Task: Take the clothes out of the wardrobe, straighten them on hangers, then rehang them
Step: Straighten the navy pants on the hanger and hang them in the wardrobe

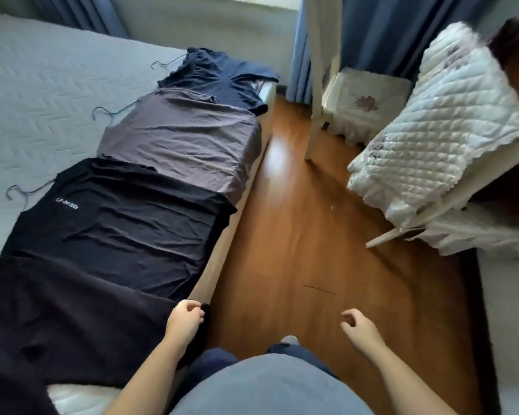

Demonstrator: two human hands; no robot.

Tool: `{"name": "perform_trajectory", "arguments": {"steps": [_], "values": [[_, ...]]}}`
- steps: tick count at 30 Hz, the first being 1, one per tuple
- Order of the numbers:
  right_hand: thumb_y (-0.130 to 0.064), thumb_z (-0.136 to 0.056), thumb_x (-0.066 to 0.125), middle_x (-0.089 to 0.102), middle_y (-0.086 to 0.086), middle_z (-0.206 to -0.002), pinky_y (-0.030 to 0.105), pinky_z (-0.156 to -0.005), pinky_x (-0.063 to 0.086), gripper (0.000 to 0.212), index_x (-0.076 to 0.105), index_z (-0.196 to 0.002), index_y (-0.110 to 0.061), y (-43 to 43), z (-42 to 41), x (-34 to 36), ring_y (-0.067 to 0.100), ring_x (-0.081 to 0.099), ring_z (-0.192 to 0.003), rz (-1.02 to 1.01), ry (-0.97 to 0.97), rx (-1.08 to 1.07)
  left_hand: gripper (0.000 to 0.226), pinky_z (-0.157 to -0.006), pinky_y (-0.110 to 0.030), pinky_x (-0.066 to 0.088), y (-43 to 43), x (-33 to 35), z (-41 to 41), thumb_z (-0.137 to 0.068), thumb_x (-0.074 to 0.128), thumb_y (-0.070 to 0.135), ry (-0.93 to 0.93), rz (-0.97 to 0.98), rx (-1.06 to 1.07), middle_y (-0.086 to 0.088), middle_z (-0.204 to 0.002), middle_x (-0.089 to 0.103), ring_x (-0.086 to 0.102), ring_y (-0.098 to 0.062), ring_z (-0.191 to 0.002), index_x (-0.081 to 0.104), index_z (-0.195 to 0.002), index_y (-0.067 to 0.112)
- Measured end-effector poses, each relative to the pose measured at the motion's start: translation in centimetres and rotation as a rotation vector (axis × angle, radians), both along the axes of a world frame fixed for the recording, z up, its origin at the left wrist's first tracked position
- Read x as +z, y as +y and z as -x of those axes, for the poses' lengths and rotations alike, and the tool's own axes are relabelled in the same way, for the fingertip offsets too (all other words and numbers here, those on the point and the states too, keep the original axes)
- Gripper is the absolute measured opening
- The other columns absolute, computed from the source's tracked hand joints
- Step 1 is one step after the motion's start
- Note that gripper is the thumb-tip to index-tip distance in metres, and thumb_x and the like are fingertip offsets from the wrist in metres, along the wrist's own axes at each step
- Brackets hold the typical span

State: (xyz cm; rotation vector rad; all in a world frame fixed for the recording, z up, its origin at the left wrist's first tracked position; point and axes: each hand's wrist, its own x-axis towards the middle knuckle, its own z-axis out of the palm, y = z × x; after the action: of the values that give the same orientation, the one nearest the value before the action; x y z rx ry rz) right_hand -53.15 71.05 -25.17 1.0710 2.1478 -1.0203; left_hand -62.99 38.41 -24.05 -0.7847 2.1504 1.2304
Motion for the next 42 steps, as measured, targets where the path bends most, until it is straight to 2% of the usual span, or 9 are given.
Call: {"name": "perform_trajectory", "arguments": {"steps": [5,8,12,17,20,24,30,36,42], "values": [[-0.006,-0.085,0.052,0.063,0.015,-0.088,0.026,-0.068,0.052,0.026,0.059,-0.109,0.001,9.4,-4.2,-3.0,0.034,0.063,-0.090,-0.012,-0.166,-0.362,0.011,-0.074,-0.028,0.041,7.7,0.5,5.5,-0.087,0.046,0.013,0.047,0.171,-0.366,0.001,-0.083,0.058,0.056,-0.021,-0.081,0.054,-0.092,0.019],[0.000,-0.087,0.049,0.060,0.014,-0.075,0.023,-0.042,0.044,0.024,0.057,-0.108,0.006,11.7,-2.9,-4.1,0.033,0.061,-0.077,0.016,-0.175,-0.530,0.012,-0.073,-0.029,0.038,8.6,0.3,8.6,-0.087,0.046,0.011,0.035,0.221,-0.360,-0.003,-0.090,0.057,0.052,-0.022,-0.084,0.054,-0.094,0.017],[-0.002,-0.091,0.045,0.060,0.016,-0.080,0.024,-0.048,0.028,0.025,0.054,-0.113,0.006,12.2,3.4,-4.5,0.022,0.053,-0.061,0.070,-0.156,-0.611,0.018,-0.067,-0.028,0.037,7.2,-1.2,12.7,-0.087,0.045,0.009,-0.033,0.276,-0.333,-0.006,-0.095,0.061,0.056,-0.022,-0.084,0.056,-0.100,0.013],[-0.007,-0.095,0.041,0.059,0.020,-0.103,0.039,-0.075,0.047,0.028,0.049,-0.119,0.005,13.4,15.3,-3.8,0.031,0.058,-0.085,0.146,-0.147,-0.609,0.018,-0.069,-0.032,0.044,6.2,-3.9,21.3,-0.085,0.042,0.007,-0.131,0.236,-0.174,-0.009,-0.090,0.064,0.060,-0.027,-0.083,0.056,-0.096,0.013],[-0.010,-0.094,0.042,0.059,0.012,-0.085,0.026,-0.054,0.034,0.028,0.050,-0.118,0.003,15.3,22.9,-1.9,0.022,0.053,-0.067,0.159,-0.200,-0.503,0.014,-0.064,-0.030,0.041,7.5,-4.0,27.6,-0.088,0.040,0.006,-0.211,0.152,-0.043,-0.009,-0.075,0.060,0.057,-0.025,-0.070,0.054,-0.089,0.006],[-0.014,-0.095,0.042,0.061,0.015,-0.097,0.029,-0.071,0.035,0.020,0.053,-0.109,-0.004,18.3,35.5,0.1,0.025,0.055,-0.080,0.140,-0.128,-0.382,0.015,-0.073,-0.030,0.042,9.9,-4.0,36.0,-0.090,0.042,0.009,-0.198,0.066,-0.001,-0.009,-0.074,0.061,0.056,-0.024,-0.066,0.054,-0.080,0.009],[-0.010,-0.095,0.042,0.058,0.011,-0.092,0.017,-0.051,0.039,0.013,0.051,-0.104,-0.009,20.0,52.2,0.1,0.015,0.054,-0.074,0.179,0.131,-0.295,0.021,-0.078,-0.033,0.044,13.6,-4.4,43.8,-0.091,0.039,0.006,-0.238,0.019,0.026,-0.009,-0.070,0.058,0.053,-0.024,-0.065,0.052,-0.074,0.011],[-0.003,-0.093,0.044,0.055,0.017,-0.095,0.020,-0.052,0.037,0.018,0.054,-0.107,0.004,23.8,59.9,-3.3,0.027,0.051,-0.086,0.147,-0.010,-0.203,0.055,-0.050,-0.024,0.027,15.2,-6.7,49.3,-0.086,0.035,-0.006,-0.332,0.057,0.153,-0.002,-0.042,0.037,0.034,-0.018,-0.046,0.034,-0.037,0.019],[-0.005,-0.092,0.048,0.056,0.012,-0.072,0.024,-0.049,0.036,0.018,0.057,-0.103,0.007,30.5,71.3,-2.4,0.019,0.046,-0.059,0.118,-0.124,-0.030,0.040,-0.055,-0.027,0.034,19.9,-5.8,54.9,-0.087,0.039,-0.003,-0.338,0.106,0.395,-0.009,-0.054,0.048,0.043,-0.021,-0.053,0.043,-0.050,0.009]]}}
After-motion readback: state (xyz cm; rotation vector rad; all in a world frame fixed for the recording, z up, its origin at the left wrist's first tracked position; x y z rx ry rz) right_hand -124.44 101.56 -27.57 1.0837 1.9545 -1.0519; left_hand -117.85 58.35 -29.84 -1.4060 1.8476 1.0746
